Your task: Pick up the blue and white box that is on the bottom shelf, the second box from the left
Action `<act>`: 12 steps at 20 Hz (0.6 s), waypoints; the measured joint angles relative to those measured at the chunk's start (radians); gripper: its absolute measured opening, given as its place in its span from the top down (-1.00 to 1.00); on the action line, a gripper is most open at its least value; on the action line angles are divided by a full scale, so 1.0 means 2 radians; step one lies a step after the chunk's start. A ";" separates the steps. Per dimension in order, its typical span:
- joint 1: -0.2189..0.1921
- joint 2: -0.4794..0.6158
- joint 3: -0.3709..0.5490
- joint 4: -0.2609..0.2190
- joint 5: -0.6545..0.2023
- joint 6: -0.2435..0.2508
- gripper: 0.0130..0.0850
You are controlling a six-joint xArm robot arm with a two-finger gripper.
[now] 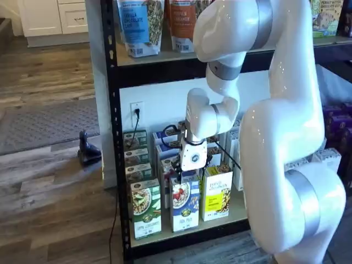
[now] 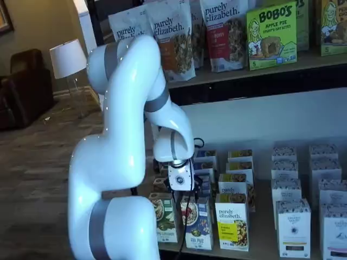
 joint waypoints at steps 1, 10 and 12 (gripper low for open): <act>0.000 0.004 -0.006 -0.001 0.001 0.001 -1.00; -0.006 0.036 -0.058 -0.007 0.013 0.001 -1.00; -0.007 0.041 -0.067 -0.005 0.016 -0.001 -1.00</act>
